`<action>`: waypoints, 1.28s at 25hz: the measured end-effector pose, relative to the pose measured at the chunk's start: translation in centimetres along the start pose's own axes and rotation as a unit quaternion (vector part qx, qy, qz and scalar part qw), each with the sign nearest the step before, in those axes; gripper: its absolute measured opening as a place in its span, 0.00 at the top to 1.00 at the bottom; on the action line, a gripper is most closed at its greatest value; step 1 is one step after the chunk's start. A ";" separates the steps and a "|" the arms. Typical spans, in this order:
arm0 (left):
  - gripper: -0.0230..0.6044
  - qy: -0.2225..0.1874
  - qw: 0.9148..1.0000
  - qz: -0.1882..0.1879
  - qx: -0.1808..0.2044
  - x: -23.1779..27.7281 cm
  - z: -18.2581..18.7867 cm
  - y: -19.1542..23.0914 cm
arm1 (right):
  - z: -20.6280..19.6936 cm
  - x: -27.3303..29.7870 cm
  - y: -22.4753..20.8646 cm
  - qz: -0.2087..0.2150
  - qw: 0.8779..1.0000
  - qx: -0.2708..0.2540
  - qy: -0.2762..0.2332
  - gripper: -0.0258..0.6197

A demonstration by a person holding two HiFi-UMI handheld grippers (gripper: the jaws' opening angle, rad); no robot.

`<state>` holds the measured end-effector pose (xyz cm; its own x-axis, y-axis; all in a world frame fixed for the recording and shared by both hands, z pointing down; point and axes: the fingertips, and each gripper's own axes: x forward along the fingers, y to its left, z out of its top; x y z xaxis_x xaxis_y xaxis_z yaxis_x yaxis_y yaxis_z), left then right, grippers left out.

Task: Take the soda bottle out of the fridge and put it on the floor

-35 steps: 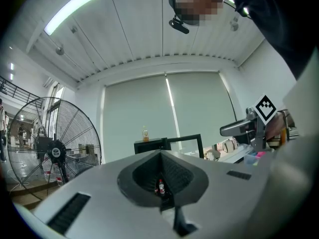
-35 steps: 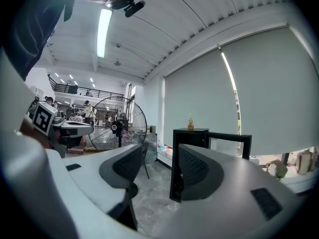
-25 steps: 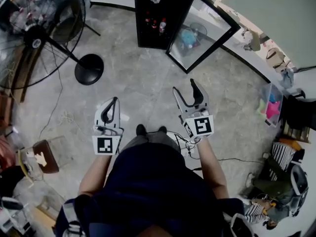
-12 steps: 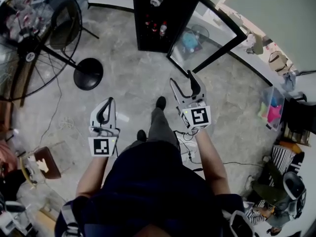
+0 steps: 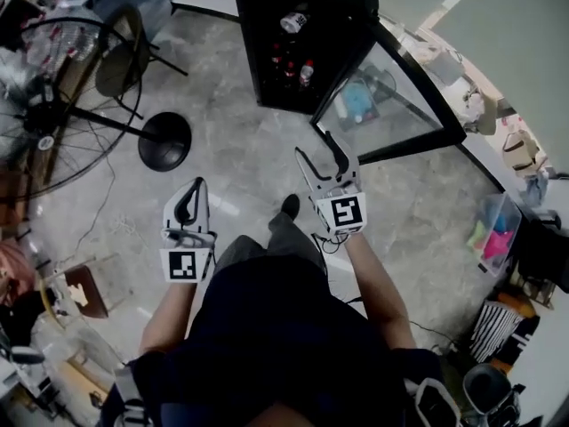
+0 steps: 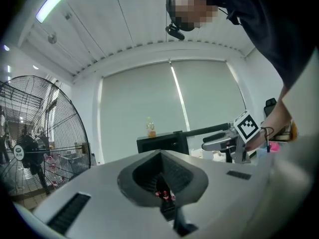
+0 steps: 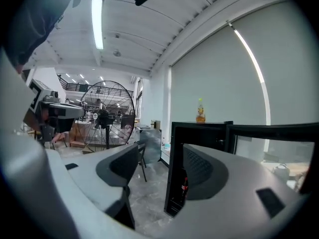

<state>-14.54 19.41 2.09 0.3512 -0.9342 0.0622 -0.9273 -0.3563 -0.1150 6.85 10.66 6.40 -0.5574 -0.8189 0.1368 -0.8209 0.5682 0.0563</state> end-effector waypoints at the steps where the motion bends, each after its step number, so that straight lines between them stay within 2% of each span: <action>1: 0.93 0.000 1.000 0.004 -0.004 1.6 0.1 0.2 | -0.1 1.3 -0.9 0.006 1.000 -0.003 0.002 0.50; 8: 0.93 0.011 1.000 0.003 -0.010 7.0 -1.2 2.0 | -1.4 8.1 -3.2 0.018 1.000 -0.010 0.003 0.50; 12: 0.93 0.011 1.000 -0.015 -0.008 9.9 -2.2 3.3 | -3.1 11.7 -4.1 0.016 0.999 -0.027 0.013 0.50; 17: 0.93 0.024 0.998 -0.051 0.001 12.8 -3.8 4.0 | -6.0 15.3 -5.4 0.001 1.000 -0.010 0.026 0.50; 25: 0.93 0.041 0.996 -0.079 -0.003 17.1 -8.2 4.3 | -13.7 21.6 -8.5 -0.020 0.998 -0.001 0.056 0.50; 32: 0.93 0.063 0.994 -0.088 0.000 19.0 -13.1 4.4 | -21.9 26.8 -11.6 -0.049 0.995 0.003 0.083 0.50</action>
<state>-13.65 0.27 15.71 0.4892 -0.8475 0.2060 -0.8529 -0.5143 -0.0903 4.14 -16.15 31.12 -0.4463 -0.8461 0.2914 -0.8718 0.4846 0.0720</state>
